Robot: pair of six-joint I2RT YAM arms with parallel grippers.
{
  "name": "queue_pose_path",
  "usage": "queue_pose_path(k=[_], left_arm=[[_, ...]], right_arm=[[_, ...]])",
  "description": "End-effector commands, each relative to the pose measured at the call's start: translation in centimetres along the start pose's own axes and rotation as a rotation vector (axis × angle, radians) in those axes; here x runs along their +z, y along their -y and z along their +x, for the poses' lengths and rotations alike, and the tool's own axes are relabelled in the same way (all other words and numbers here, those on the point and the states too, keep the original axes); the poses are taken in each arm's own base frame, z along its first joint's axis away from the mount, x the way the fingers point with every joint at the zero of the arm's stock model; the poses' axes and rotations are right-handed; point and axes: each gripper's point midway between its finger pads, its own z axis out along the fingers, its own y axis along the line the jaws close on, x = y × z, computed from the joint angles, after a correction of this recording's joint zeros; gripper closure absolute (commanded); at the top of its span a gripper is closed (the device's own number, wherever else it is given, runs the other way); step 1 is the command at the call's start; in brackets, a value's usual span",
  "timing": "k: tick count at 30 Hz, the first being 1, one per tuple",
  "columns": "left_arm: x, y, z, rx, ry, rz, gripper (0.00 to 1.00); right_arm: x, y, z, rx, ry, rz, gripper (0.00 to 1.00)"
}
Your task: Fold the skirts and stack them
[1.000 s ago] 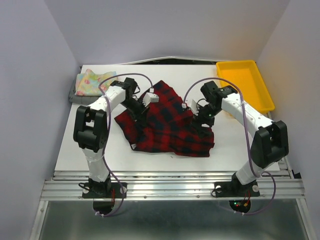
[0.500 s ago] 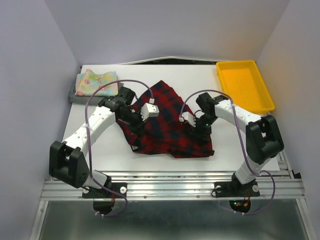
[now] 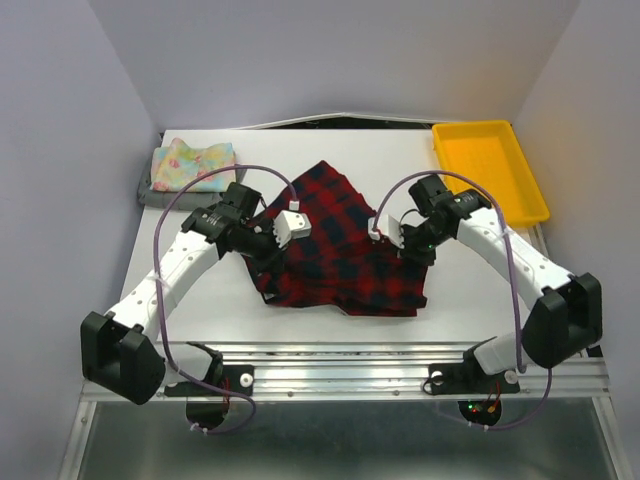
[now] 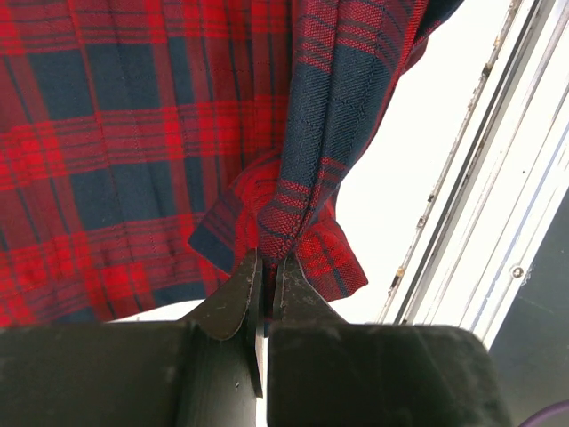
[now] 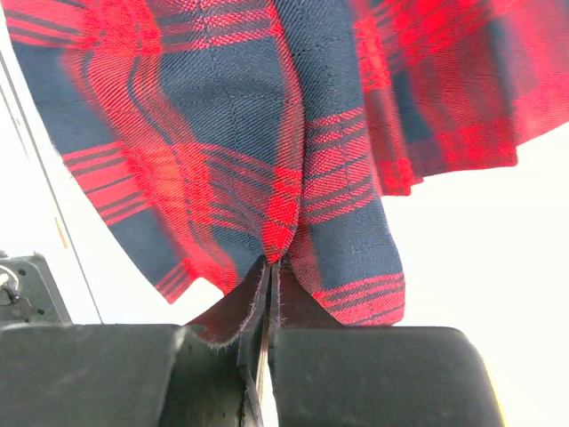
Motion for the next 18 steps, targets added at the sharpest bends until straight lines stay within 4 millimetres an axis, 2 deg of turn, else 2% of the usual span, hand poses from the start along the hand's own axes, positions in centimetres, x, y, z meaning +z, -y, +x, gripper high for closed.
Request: queue_pose_path(k=[1, 5, 7, 8, 9, 11, 12, 13, 15, 16, 17, 18], left_arm=[[-1.1, 0.6, -0.5, 0.015, 0.031, -0.020, 1.00], [-2.1, 0.8, -0.7, 0.037, 0.034, -0.047, 1.00], [-3.1, 0.7, -1.5, 0.038, 0.066, -0.079, 1.00], [-3.8, 0.5, -1.9, 0.006, 0.086, -0.112, 1.00], [-4.6, 0.1, -2.6, -0.007, 0.113, -0.137, 1.00], [-5.6, -0.1, -3.4, -0.029, 0.153, -0.151, 1.00], [-6.6, -0.7, -4.3, -0.041, 0.185, -0.181, 1.00], [-7.0, -1.0, -4.8, -0.045, 0.203, -0.197, 1.00], [-7.7, -1.9, -5.5, -0.067, 0.228, -0.224, 1.00], [-8.3, -2.3, -6.4, -0.077, 0.252, -0.237, 1.00], [-8.5, -3.0, -6.6, -0.103, 0.265, -0.245, 1.00], [-8.2, -3.8, -6.5, -0.140, 0.261, -0.241, 1.00]], right_arm=[[-3.5, 0.0, -1.3, -0.037, 0.025, 0.087, 0.99], [-6.2, 2.8, -3.4, -0.048, 0.060, 0.224, 0.99], [-8.4, 5.1, -5.7, -0.052, 0.103, 0.310, 0.99], [-10.6, 6.8, -7.8, -0.081, 0.149, 0.388, 0.99], [-10.6, 8.0, -8.5, -0.081, 0.152, 0.396, 0.99], [-12.0, 10.1, -10.6, -0.100, 0.194, 0.453, 0.99], [-14.1, 11.3, -12.5, -0.125, 0.236, 0.509, 0.99], [-13.8, 13.0, -13.4, -0.134, 0.249, 0.526, 0.99], [-14.5, 15.1, -15.0, -0.166, 0.274, 0.570, 0.99], [-16.2, 16.2, -16.7, -0.197, 0.309, 0.615, 0.99], [-14.8, 18.1, -17.2, -0.217, 0.302, 0.615, 0.99], [-14.6, 19.1, -17.8, -0.233, 0.309, 0.621, 0.99]])
